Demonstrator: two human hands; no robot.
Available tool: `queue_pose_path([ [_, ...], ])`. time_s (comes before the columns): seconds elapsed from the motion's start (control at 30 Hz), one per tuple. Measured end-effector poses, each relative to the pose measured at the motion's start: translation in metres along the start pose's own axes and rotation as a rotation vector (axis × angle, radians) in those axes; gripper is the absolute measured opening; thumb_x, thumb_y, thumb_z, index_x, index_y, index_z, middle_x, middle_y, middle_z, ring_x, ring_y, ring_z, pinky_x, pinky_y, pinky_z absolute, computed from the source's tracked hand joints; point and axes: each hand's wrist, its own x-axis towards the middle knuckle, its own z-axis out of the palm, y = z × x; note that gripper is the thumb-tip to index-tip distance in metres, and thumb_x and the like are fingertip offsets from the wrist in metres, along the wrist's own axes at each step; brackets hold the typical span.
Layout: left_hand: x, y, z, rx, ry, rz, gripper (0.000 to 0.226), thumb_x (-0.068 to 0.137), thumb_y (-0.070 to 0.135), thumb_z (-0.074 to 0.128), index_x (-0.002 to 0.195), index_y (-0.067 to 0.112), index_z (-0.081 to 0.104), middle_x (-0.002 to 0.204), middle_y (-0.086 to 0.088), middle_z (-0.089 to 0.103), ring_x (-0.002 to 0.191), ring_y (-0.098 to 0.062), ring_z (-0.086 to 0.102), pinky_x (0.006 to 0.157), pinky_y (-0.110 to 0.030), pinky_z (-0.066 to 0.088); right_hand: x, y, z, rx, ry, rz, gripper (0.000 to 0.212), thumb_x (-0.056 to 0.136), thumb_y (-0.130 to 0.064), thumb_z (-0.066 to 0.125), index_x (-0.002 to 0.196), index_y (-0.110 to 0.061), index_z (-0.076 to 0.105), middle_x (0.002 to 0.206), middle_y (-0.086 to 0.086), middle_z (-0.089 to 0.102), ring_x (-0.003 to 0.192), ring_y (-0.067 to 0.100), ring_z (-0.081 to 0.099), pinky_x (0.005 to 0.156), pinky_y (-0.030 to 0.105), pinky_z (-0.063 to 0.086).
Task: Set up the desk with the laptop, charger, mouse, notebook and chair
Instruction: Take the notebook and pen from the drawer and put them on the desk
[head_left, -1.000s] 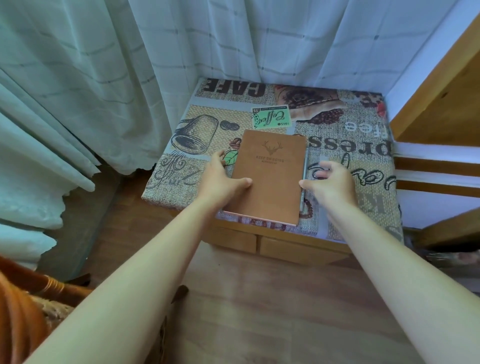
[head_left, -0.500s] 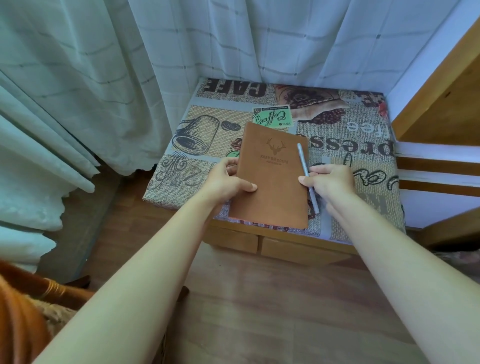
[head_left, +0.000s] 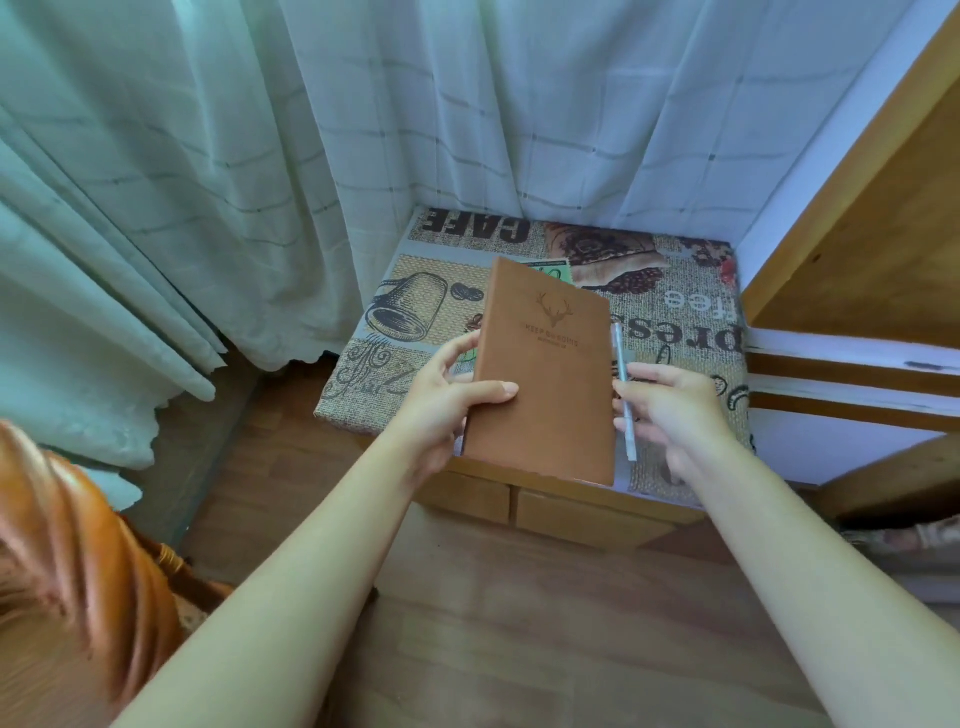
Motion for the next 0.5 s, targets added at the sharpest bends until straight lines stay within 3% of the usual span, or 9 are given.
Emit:
queue_pose_path([
  [0.13, -0.055, 0.036, 0.016, -0.074, -0.022, 0.051, 0.065, 0.073, -0.008, 0.07, 0.125, 0.027, 0.052, 0.103, -0.015, 0.073, 0.092, -0.029, 0.069, 0.084, -0.046, 0.055, -0.057, -0.039, -0.031, 0.162, -0.072, -0.03, 0.032, 0.082, 0.002, 0.065, 0.113, -0.005, 0.061, 0.095, 0.011, 0.07, 0.082, 0.022, 0.068, 0.057, 0.026, 0.059],
  [0.37, -0.173, 0.114, 0.066, -0.159, -0.079, 0.148, 0.063, 0.077, -0.011, 0.064, 0.13, 0.022, 0.051, 0.108, -0.02, 0.07, 0.09, -0.034, 0.068, 0.071, -0.039, 0.06, -0.168, -0.127, -0.091, 0.324, -0.157, -0.142, 0.035, 0.084, 0.001, 0.062, 0.118, -0.004, 0.058, 0.094, 0.009, 0.073, 0.077, 0.018, 0.072, 0.057, 0.024, 0.057],
  [0.5, -0.231, 0.152, 0.09, -0.129, -0.13, 0.244, 0.065, 0.075, -0.008, 0.069, 0.129, 0.023, 0.054, 0.11, -0.02, 0.07, 0.09, -0.034, 0.068, 0.075, -0.041, 0.059, -0.227, -0.171, -0.124, 0.317, -0.181, -0.243, 0.038, 0.083, -0.003, 0.064, 0.12, -0.005, 0.058, 0.095, 0.008, 0.075, 0.084, 0.021, 0.072, 0.061, 0.025, 0.058],
])
